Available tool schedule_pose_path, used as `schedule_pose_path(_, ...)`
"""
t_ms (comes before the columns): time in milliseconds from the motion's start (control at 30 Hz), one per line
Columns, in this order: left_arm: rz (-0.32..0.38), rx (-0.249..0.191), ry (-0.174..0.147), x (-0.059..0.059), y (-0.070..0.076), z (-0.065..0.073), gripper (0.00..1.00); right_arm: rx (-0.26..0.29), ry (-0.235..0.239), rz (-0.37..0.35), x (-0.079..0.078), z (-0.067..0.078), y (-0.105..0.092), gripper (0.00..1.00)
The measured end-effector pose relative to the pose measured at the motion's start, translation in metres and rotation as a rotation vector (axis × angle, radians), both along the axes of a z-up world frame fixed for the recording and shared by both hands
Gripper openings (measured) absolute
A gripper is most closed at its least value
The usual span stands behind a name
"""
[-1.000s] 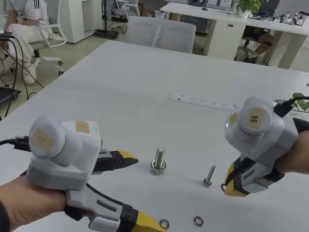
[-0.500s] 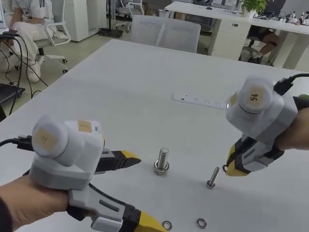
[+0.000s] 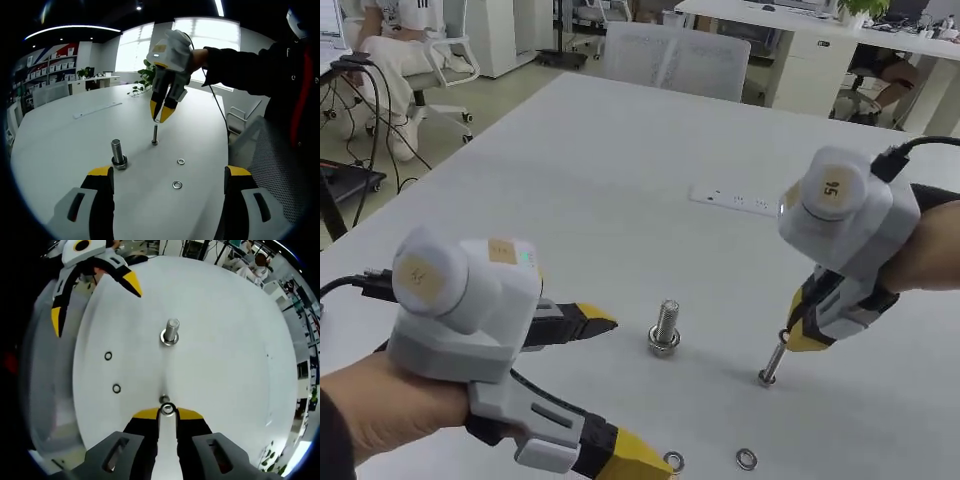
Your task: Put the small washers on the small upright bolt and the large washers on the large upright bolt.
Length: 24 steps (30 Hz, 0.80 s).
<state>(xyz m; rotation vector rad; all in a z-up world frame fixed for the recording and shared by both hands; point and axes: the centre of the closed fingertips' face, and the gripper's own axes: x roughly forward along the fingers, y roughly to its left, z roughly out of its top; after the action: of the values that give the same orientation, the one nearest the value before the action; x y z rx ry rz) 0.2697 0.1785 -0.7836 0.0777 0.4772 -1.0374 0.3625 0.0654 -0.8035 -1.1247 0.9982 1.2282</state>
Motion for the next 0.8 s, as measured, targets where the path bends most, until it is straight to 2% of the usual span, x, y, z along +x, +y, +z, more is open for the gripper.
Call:
schedule_pose_path(133, 0.005, -0.001, 0.001, 0.000, 0.000, 0.000, 0.91, -0.019, 0.002, 0.009, 0.002, -0.006, -0.002, 0.13)
schedule_pose_path(633, 0.015, -0.005, 0.002, 0.001, 0.002, -0.001, 0.91, -0.033, 0.030, 0.014, 0.001, -0.018, -0.002, 0.13)
schedule_pose_path(800, 0.016, -0.005, 0.002, 0.000, 0.002, -0.001, 0.91, -0.040, 0.042, 0.011, -0.001, -0.026, -0.002, 0.13)
